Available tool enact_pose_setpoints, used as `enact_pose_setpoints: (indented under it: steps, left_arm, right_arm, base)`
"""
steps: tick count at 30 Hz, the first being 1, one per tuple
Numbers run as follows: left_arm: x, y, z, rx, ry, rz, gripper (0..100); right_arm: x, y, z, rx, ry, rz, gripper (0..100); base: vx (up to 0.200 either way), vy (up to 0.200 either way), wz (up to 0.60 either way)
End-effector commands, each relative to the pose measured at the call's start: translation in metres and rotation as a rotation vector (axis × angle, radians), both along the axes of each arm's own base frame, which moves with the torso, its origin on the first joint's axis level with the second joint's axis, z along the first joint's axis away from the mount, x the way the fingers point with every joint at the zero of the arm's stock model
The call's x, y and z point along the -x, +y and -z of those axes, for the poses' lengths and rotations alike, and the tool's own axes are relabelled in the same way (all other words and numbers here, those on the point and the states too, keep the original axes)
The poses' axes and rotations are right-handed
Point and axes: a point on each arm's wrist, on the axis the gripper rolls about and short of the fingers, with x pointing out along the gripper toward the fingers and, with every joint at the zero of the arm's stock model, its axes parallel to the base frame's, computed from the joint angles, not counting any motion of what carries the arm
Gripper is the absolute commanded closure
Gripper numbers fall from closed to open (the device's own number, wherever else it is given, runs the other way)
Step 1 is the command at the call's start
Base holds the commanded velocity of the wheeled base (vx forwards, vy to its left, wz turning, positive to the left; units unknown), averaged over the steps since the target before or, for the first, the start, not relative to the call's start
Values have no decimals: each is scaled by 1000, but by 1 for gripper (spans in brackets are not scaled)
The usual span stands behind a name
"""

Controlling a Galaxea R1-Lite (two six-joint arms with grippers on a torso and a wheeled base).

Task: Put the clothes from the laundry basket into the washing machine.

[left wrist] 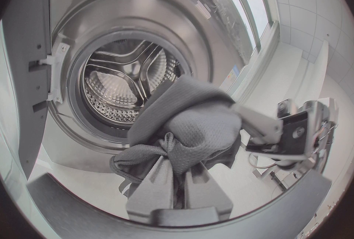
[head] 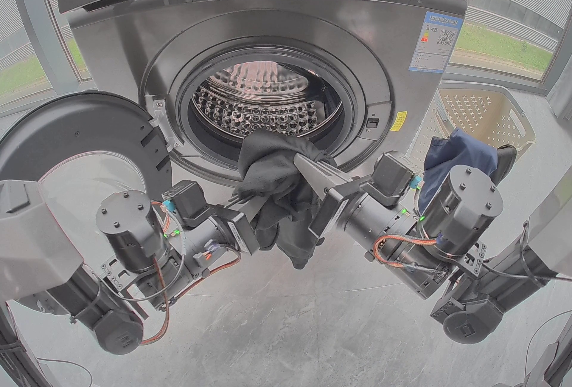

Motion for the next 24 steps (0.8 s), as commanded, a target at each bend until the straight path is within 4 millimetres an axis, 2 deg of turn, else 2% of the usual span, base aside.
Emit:
enact_pose_setpoints:
  steps: [1, 4, 9, 10, 18, 24]
  left_arm:
    - [31, 12, -23, 30, -49, 43, 100]
    - [49, 18, -27, 28, -51, 68, 100]
    - [61, 26, -26, 17, -44, 97, 100]
    - [62, 27, -27, 21, -46, 96, 100]
    - [53, 23, -32, 41, -63, 86, 100]
    - [37, 30, -40, 78, -87, 25, 100]
  right_arm:
    - [-7, 2, 15, 32, 31, 17, 100]
    - [-9, 3, 20, 42, 40, 21, 100]
    - [-8, 1, 26, 56, 49, 23, 100]
    - [-8, 0, 27, 63, 53, 25, 0]
    - [4, -10, 32, 106, 77, 21, 0]
    - [9, -20, 47, 162, 125, 33, 0]
  base:
    - [0, 0, 0]
    - [0, 0, 0]
    - [0, 0, 0]
    - [0, 0, 0]
    - [0, 0, 0]
    - [0, 0, 0]
